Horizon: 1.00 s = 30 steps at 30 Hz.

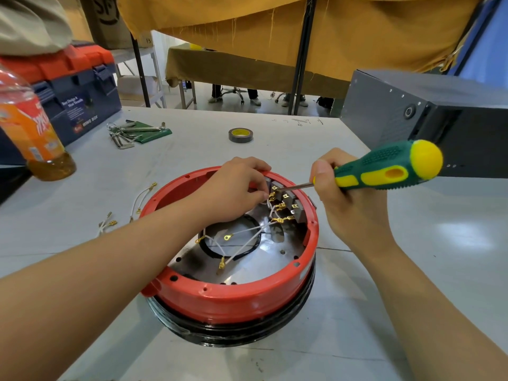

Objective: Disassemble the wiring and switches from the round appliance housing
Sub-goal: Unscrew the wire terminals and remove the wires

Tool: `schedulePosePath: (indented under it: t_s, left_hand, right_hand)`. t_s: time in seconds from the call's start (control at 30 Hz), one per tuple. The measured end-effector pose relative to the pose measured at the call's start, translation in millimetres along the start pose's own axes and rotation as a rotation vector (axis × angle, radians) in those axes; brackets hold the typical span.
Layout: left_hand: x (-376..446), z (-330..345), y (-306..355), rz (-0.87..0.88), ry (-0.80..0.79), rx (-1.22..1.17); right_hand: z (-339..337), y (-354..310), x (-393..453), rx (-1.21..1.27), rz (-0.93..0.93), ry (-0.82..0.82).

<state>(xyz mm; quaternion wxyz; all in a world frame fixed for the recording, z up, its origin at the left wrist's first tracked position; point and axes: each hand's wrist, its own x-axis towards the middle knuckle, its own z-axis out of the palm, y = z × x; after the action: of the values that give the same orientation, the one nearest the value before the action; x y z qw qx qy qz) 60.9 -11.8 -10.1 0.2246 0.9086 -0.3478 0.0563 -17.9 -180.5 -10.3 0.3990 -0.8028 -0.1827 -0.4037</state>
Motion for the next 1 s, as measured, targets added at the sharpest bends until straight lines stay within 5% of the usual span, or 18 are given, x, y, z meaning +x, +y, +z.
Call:
schedulePosePath:
  t_s: [0.3, 1.0]
  left_hand:
    - [0, 1, 1, 0.003, 0.002, 0.004]
    - [0, 0, 2, -0.007, -0.002, 0.005]
  right_hand:
    - [2, 13, 11, 0.334, 0.291, 0.160]
    - [9, 15, 15, 0.343, 0.342, 0.301]
